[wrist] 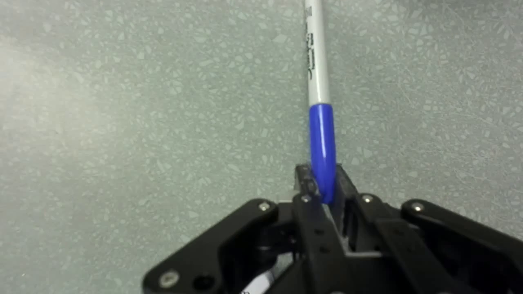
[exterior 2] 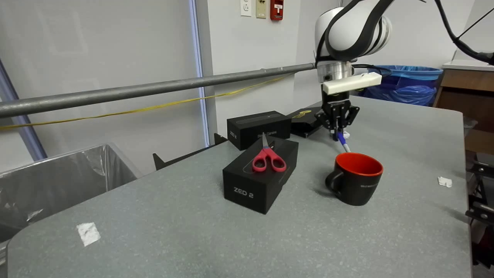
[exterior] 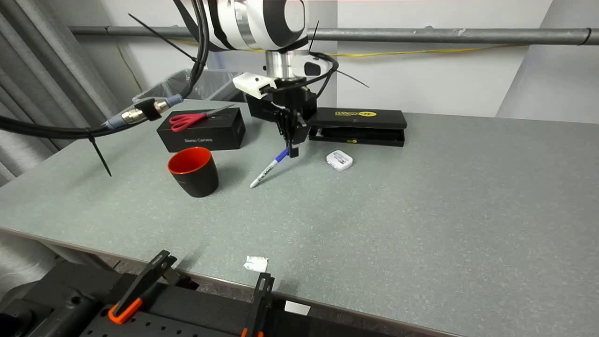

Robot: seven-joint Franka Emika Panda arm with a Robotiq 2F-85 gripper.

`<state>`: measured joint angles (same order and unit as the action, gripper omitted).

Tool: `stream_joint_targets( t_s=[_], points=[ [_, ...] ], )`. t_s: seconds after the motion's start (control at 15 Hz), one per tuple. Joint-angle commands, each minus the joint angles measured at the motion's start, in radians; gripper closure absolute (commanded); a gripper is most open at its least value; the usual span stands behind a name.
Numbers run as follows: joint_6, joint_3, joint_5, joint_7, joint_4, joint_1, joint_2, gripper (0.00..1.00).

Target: Remove the marker from the mug cup and place it on the table

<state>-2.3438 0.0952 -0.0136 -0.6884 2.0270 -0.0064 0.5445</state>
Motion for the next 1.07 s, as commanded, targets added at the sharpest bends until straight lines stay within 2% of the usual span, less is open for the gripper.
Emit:
stream_joint_targets(
  t_s=[0.0,0.47,0.8,0.87,1.0],
  points=[
    [0.065,0.026,-0.017,-0.032,-0.100,0.034,0.055,0.55],
    [0.058,0.020,-0.024,-0.029,-0.118,0.037,0.036,0.02],
    [0.076,-0.006,-0.071,0.013,-0.123,0.013,0.022,0.00],
    [0.032,0.017,-0.036,-0.006,-0.103,0.032,0.032,0.00],
    [0.032,0.013,-0.049,-0.002,-0.104,0.032,0.031,0.00]
  ],
)
